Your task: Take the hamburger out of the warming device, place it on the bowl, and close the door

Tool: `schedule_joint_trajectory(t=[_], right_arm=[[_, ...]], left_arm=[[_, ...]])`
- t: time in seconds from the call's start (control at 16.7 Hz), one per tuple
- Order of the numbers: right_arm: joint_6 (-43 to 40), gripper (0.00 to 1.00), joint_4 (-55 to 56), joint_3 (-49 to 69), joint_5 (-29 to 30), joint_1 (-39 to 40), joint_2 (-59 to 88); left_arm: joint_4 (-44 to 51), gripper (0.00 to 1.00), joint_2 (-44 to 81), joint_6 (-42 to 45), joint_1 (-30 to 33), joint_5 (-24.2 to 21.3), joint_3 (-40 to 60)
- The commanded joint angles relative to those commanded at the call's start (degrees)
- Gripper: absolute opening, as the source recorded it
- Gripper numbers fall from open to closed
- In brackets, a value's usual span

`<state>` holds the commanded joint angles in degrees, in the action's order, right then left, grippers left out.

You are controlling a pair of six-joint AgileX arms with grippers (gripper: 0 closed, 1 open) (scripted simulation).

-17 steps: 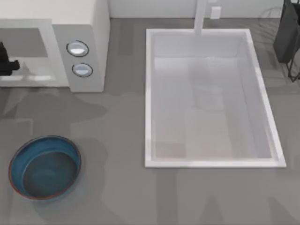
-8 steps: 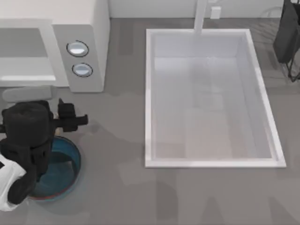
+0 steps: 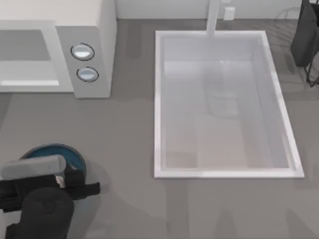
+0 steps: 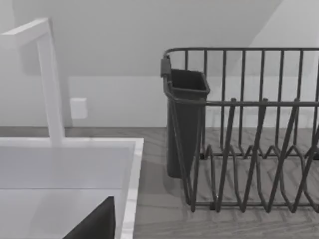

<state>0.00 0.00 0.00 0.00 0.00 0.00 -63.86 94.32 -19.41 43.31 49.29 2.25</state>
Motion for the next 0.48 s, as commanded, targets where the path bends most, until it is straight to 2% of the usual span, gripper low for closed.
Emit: schedule_joint_trajectory(t=[0.24, 0.48], right_arm=[[0.00, 1.00, 0.00, 0.00, 0.00, 0.00, 0.00], [0.00, 1.00, 0.00, 0.00, 0.00, 0.00, 0.00]], left_arm=[[-0.13, 0.00, -0.44, -0.41, 0.76, 0.77, -0.75], [-2.32, 0.00, 2.19, 0.51, -0.62, -0.36, -0.02]])
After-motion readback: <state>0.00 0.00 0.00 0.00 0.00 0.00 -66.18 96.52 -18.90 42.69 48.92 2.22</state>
